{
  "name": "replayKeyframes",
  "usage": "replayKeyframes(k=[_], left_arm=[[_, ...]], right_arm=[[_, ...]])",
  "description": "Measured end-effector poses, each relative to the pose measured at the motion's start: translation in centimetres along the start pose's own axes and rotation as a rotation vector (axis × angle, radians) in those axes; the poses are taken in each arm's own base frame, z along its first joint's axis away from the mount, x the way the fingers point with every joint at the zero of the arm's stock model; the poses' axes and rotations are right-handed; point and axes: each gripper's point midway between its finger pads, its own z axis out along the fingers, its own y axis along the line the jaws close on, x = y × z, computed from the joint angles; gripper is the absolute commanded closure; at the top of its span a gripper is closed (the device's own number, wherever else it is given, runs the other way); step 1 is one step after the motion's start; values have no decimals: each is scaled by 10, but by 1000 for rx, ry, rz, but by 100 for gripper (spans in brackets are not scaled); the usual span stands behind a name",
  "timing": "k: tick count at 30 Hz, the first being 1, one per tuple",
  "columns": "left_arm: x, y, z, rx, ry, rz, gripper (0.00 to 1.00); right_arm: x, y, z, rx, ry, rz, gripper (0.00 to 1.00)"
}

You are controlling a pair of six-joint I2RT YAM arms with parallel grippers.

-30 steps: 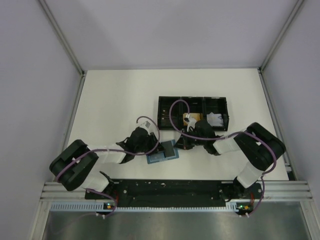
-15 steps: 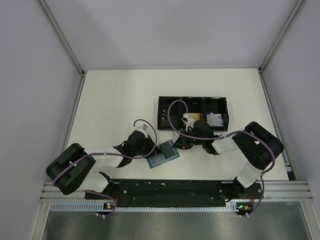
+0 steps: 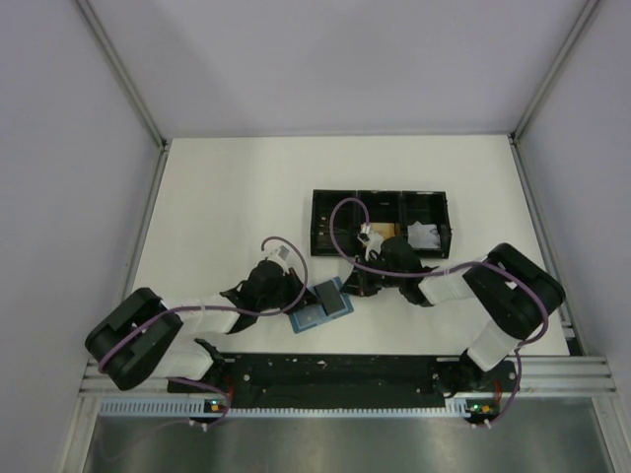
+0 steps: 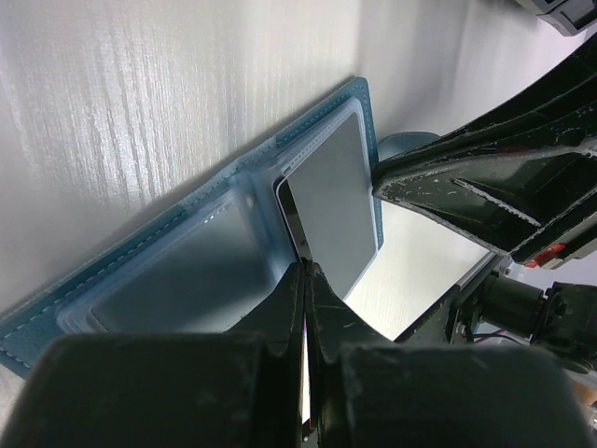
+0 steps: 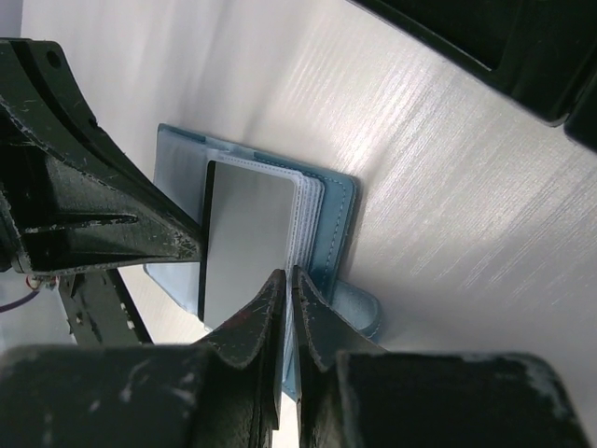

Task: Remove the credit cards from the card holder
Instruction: Remove the credit card from the card holder.

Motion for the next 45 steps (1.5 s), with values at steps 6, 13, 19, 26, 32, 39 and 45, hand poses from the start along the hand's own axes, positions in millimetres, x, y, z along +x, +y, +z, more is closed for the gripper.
replayKeyframes(k=[6, 13, 19, 26, 32, 39, 45], left_arm=[[1, 0, 0, -2, 3, 0, 100], [3, 3, 0, -12, 12, -3, 100], [4, 3, -1, -13, 20, -4, 100], [4, 4, -1, -13, 20, -3, 100], [4, 4, -1, -14, 20, -4, 100], [4, 4, -1, -15, 20, -4, 100], [5, 6, -1, -26, 23, -6, 100]], right_arm=[[-1, 4, -2, -11, 0, -3, 93], [0, 12, -2, -41, 9, -11, 92], [-6, 13, 0, -34, -5, -15, 87], [-5, 11, 0, -10, -8, -19, 78], [-7, 12, 0, -13, -17, -26, 79], [-10, 37, 9, -88, -1, -65, 86], [4, 22, 20, -53, 42, -26, 90]])
